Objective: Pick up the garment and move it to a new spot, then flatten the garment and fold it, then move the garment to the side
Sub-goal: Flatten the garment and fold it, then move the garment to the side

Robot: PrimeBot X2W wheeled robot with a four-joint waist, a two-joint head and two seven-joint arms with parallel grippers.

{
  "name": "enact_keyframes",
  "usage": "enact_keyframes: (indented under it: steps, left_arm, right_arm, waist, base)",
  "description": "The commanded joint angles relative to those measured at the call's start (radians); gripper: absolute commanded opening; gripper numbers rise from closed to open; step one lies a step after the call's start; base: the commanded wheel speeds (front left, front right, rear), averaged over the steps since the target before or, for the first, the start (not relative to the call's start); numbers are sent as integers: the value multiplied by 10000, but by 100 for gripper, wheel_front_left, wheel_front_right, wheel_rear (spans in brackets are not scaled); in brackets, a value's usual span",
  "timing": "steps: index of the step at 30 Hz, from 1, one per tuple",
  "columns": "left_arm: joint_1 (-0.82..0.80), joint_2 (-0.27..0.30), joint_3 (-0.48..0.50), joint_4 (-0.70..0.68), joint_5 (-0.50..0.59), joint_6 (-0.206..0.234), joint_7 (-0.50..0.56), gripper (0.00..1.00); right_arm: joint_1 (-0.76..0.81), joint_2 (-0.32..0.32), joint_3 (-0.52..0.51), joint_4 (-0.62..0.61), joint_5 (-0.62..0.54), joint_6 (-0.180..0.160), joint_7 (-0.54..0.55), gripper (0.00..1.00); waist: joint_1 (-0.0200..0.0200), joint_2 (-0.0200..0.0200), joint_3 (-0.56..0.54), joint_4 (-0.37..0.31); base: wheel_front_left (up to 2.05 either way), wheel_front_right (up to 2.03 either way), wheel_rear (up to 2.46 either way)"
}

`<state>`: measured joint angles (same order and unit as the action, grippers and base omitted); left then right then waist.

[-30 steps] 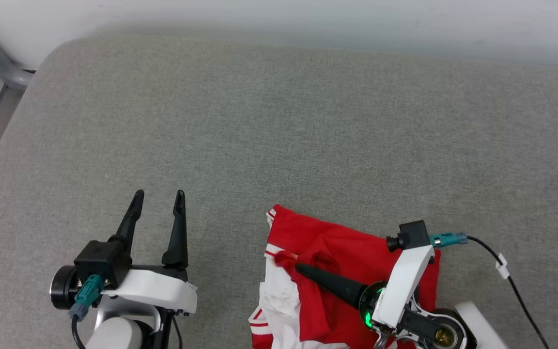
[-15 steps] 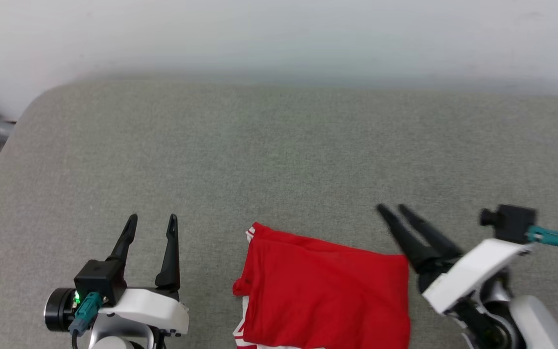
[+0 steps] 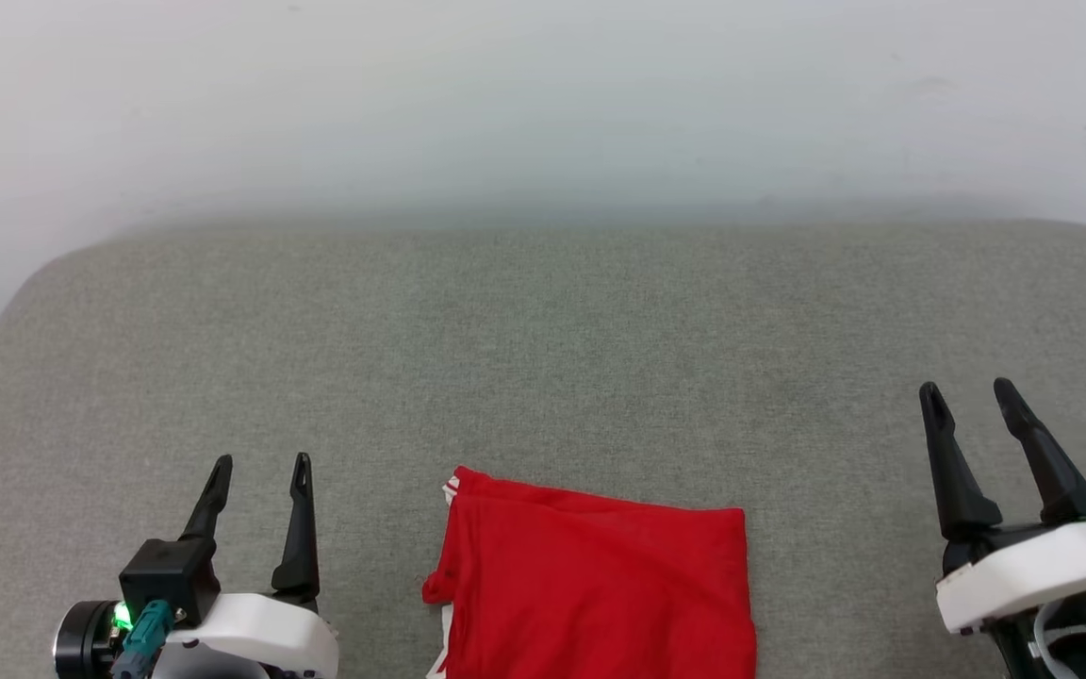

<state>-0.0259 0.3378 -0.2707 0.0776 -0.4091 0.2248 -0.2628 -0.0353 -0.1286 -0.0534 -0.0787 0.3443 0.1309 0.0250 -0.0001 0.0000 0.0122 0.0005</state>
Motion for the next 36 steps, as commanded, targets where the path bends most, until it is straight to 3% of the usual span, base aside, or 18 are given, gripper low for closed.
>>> enact_keyframes:
  steps: [1,9,23,30,36]
  left_arm:
    - [182,40,22,-13,48,59,-19,100]
    - [429,70,22,288,71,54,-22,100]
    - [374,-114,69,525,71,-109,-24,100]
    - [45,-175,58,558,113,-228,-24,100]
    - [-340,-200,180,392,160,-389,-25,100]
  right_arm:
    - [265,72,-56,-235,-488,-5,-123,100]
    - [1119,383,-110,-714,-1519,-7,-333,100]
    - [1145,576,-188,-653,-1663,-7,-269,100]
    - [1276,362,-902,-46,-503,-5,416,100]
    - [1328,-226,-778,693,1106,-5,2153,100]
  waist:
    - [1,0,-138,-70]
    - [1,0,-357,-119]
    - [1,0,-416,-114]
    - [1,0,-221,49]
    - [1,0,368,235]
  base:
    - [0,0,0]
    - [0,0,0]
    - [0,0,0]
    - [0,0,0]
    - [0,0,0]
